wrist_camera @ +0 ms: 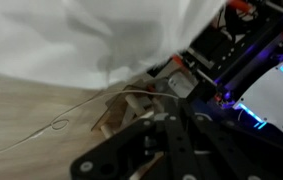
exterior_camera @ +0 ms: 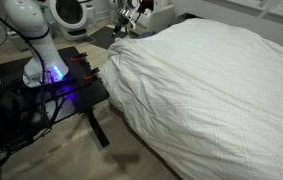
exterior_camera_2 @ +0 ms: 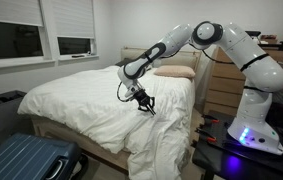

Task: Lay the duvet flat on the bottom right side of the bed

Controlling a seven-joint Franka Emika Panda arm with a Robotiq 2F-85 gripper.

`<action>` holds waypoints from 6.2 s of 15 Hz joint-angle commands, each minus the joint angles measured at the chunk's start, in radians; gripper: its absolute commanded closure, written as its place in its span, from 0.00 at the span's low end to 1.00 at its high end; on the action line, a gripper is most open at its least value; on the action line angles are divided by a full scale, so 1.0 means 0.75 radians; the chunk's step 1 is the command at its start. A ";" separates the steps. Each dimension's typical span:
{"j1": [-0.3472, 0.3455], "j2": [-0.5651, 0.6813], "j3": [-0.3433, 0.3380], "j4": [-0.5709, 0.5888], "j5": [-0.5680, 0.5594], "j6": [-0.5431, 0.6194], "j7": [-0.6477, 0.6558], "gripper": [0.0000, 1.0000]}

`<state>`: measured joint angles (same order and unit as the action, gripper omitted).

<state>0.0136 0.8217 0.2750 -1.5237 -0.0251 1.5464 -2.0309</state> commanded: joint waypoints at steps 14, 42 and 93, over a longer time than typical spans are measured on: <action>0.106 -0.162 -0.140 -0.566 -0.081 0.717 0.223 0.00; 0.135 -0.243 -0.294 -1.009 -0.867 1.496 1.089 1.00; 0.185 -0.410 0.040 -0.284 0.364 -0.436 -0.016 0.12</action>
<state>0.1434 0.5345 0.3189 -1.7504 0.2093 1.2312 -2.0621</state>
